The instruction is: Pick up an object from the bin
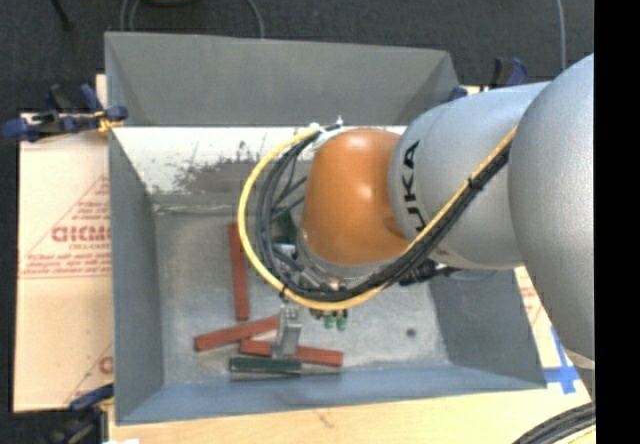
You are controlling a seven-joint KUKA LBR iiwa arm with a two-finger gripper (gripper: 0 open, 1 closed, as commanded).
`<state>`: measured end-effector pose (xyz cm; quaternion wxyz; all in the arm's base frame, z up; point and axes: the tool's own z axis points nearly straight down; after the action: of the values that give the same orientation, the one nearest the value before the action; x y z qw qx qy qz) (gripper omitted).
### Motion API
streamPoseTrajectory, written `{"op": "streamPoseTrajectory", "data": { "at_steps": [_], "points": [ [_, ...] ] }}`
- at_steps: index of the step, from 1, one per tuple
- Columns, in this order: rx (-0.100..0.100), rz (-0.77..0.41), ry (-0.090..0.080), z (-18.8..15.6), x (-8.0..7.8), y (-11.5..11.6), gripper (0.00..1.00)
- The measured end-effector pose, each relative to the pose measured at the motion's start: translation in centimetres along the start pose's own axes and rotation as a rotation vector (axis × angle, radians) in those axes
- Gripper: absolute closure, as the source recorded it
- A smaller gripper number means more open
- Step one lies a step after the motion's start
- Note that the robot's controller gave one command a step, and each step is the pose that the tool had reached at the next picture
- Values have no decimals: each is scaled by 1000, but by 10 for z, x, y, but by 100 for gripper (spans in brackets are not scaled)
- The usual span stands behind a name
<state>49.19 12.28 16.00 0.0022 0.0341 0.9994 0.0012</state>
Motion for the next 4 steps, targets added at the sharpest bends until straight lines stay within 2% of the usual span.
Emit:
{"op": "streamPoseTrajectory", "data": {
  "at_steps": [1,2,3,4],
  "points": [
    [2,0,2,1,0,-1,0],
    [0,17,-8,37,1,0,0],
    [0,-34,-4,86,16,-1,100],
    [0,-33,-4,86,16,-1,100]
  ]
}}
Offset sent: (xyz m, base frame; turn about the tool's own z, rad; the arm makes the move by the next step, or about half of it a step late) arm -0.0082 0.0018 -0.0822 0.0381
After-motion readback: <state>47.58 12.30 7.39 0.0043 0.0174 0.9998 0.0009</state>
